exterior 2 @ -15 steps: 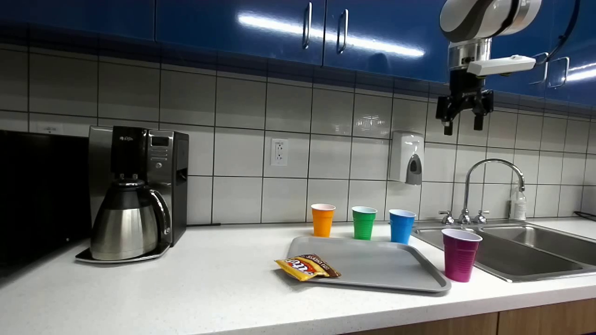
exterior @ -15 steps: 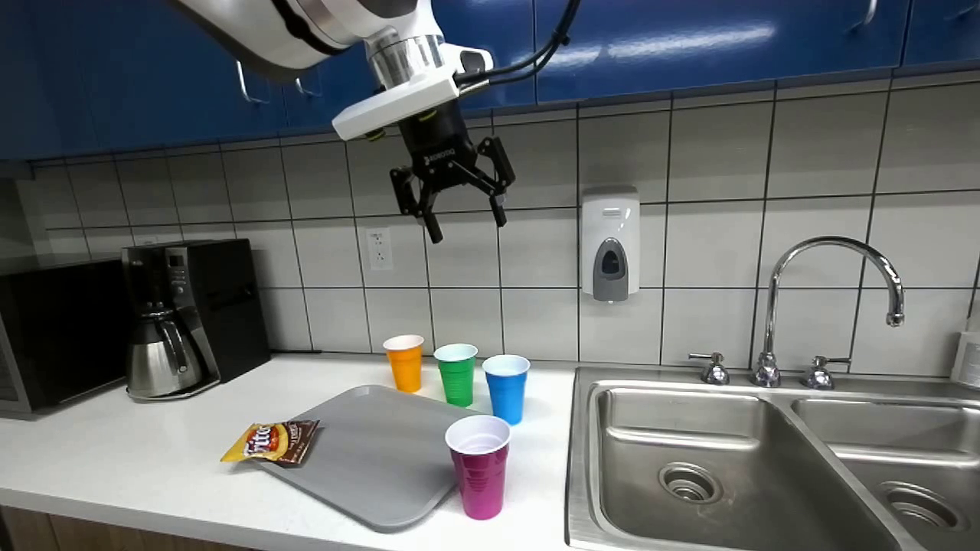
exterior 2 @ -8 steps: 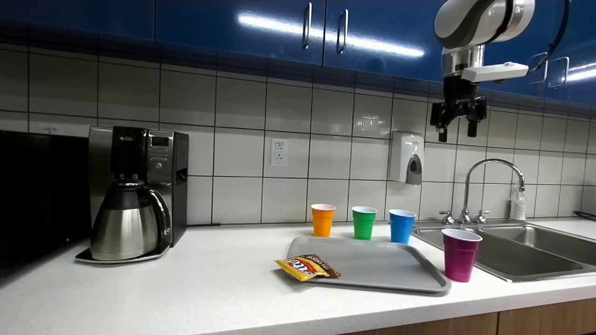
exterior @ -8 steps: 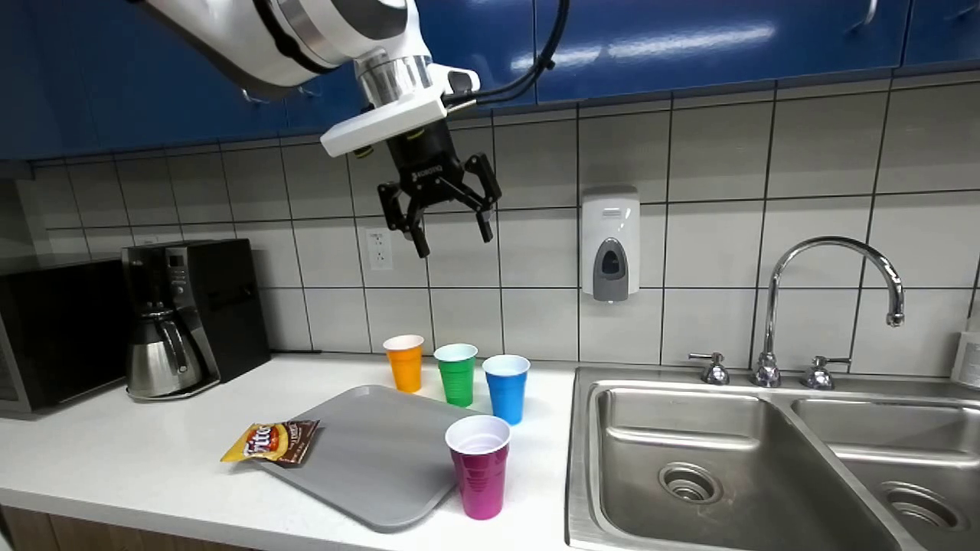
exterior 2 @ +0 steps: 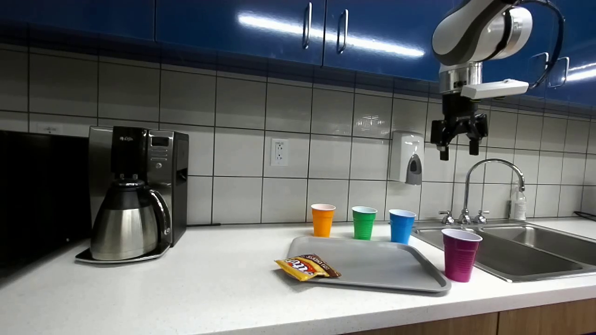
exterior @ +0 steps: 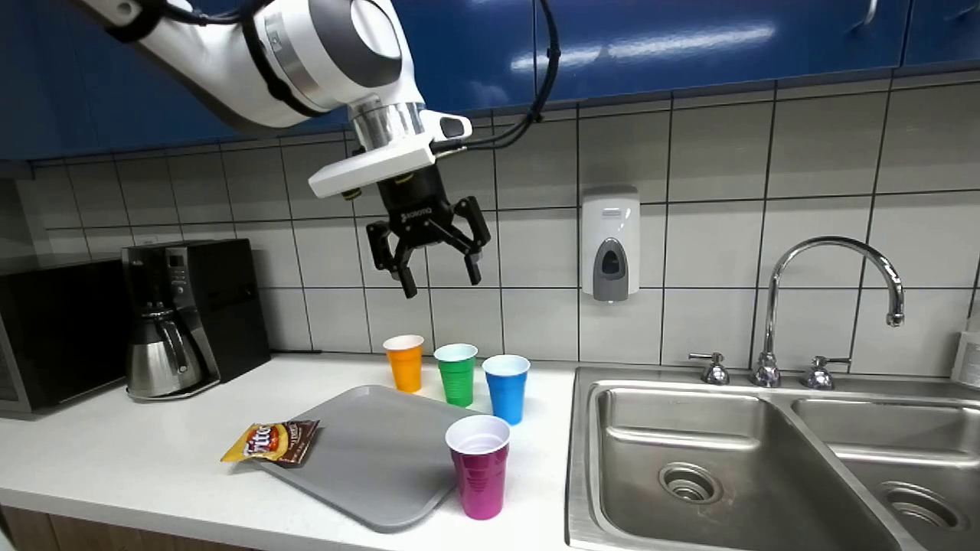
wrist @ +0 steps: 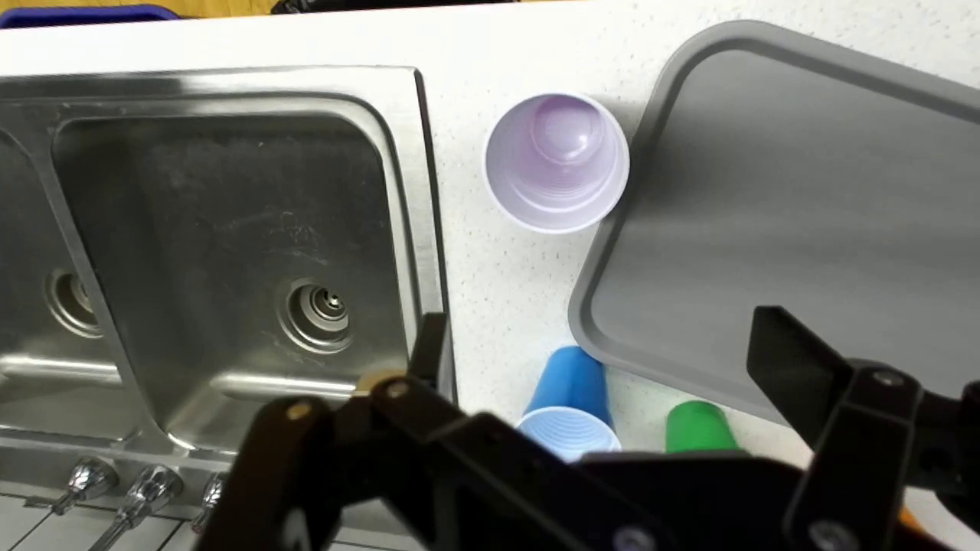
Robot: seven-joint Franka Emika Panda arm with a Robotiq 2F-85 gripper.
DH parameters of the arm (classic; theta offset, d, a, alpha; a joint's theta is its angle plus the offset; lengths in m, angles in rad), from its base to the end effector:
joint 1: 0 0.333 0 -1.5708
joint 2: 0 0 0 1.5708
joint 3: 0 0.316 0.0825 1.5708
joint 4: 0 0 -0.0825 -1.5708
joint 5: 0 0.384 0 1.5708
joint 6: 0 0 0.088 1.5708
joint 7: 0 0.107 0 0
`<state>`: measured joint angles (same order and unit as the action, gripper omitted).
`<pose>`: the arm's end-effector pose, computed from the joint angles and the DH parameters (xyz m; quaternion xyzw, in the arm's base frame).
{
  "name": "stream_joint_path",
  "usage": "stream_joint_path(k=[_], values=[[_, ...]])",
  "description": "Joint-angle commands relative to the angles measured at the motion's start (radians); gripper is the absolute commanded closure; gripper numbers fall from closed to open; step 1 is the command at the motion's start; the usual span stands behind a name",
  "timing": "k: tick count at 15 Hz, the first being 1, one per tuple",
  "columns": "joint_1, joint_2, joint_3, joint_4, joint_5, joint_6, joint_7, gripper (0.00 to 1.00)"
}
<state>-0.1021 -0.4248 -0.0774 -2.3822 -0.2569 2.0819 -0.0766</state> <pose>0.4236 -0.0920 0.4919 0.9931 0.0070 0.0492 0.1065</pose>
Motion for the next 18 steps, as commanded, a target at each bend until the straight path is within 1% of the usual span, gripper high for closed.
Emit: stream_joint_path(k=[1, 10, 18], values=[[-0.009, -0.012, 0.006, -0.069, -0.016, 0.039, 0.036, 0.0], [-0.009, 0.036, -0.004, -0.17, 0.0, 0.167, 0.043, 0.0], [-0.006, 0.143, -0.014, -0.185, 0.035, 0.29, 0.048, 0.0]])
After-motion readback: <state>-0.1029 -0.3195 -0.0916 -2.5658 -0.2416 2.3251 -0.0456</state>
